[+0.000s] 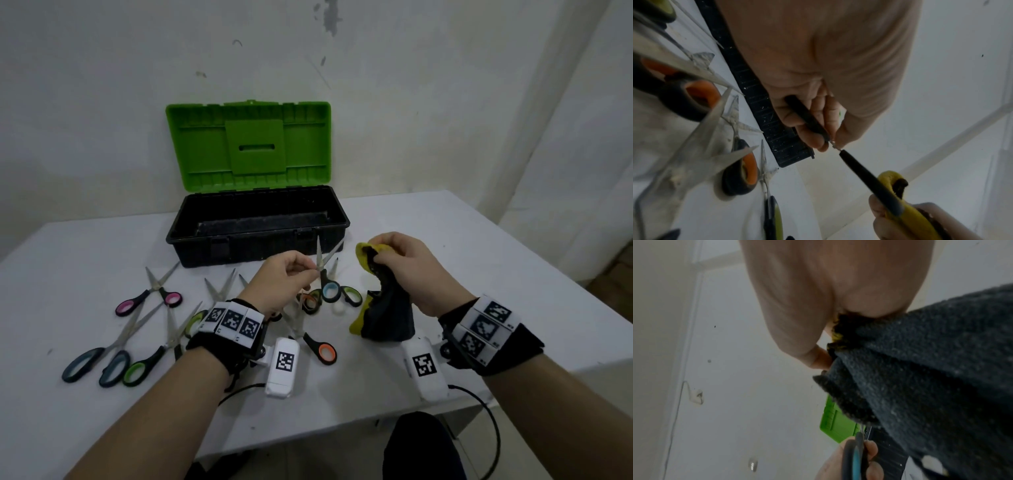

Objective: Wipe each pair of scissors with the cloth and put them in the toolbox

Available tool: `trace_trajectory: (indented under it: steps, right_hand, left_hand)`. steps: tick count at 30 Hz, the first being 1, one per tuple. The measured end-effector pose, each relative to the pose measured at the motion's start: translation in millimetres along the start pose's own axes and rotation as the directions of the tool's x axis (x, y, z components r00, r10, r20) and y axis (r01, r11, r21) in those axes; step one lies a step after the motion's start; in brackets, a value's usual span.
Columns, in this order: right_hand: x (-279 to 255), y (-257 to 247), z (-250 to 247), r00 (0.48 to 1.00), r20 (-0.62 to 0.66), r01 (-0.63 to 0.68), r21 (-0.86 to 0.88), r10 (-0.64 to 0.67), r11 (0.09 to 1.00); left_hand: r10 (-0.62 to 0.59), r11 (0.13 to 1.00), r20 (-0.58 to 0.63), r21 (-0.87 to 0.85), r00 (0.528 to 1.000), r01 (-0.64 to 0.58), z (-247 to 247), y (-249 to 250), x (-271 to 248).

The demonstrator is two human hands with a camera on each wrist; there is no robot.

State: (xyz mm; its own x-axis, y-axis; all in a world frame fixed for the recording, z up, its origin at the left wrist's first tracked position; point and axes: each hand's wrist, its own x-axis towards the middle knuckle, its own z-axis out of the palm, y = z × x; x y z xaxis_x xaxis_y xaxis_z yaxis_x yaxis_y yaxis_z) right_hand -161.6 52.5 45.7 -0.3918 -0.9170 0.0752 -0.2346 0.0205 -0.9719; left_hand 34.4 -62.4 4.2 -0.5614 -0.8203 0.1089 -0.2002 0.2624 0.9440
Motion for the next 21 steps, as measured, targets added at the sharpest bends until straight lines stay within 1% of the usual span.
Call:
trace_trajectory:
  steps: [4, 6, 9, 11, 13, 18, 21]
  right_hand:
    - [0, 4, 1, 0.985, 0.055, 0.167, -0.126, -0.162, 0.978]
    - [1, 7, 3, 0.965, 0.077, 0.262, -0.236, -0.251, 0.936]
    - [3, 8, 7, 0.930, 0.108, 0.366, -0.378, -0.352, 0.851]
    - [3, 7, 10, 0.906, 0.134, 0.416, -0.468, -0.402, 0.780]
    - [4, 6, 14, 0.878, 0.159, 0.463, -0.522, -0.451, 0.717]
    - [9, 11, 21, 0.820, 0.187, 0.536, -0.582, -0.541, 0.612]
    - [9, 16, 24, 0.809, 0.183, 0.534, -0.625, -0.559, 0.569]
  left_hand:
    - [-0.032, 0.999, -0.003, 0.022, 0.999, 0.032, 2, 0, -1]
    - [-0.045, 0.998, -0.006, 0.049, 0.999, 0.046, 3, 0, -2]
    - [-0.012, 0.998, 0.004, 0.055, 1.000, 0.012, 6, 2, -3]
    - [0.011, 0.999, 0.026, 0.047, 1.000, -0.012, 8, 2, -3]
    - [0.011, 0.999, 0.038, 0.037, 0.999, -0.012, 8, 1, -2]
    - [0.021, 0.999, 0.086, 0.049, 0.996, -0.025, 11, -1, -3]
    - [0.026, 1.000, 0.072, 0.008, 0.997, -0.027, 14, 0, -3]
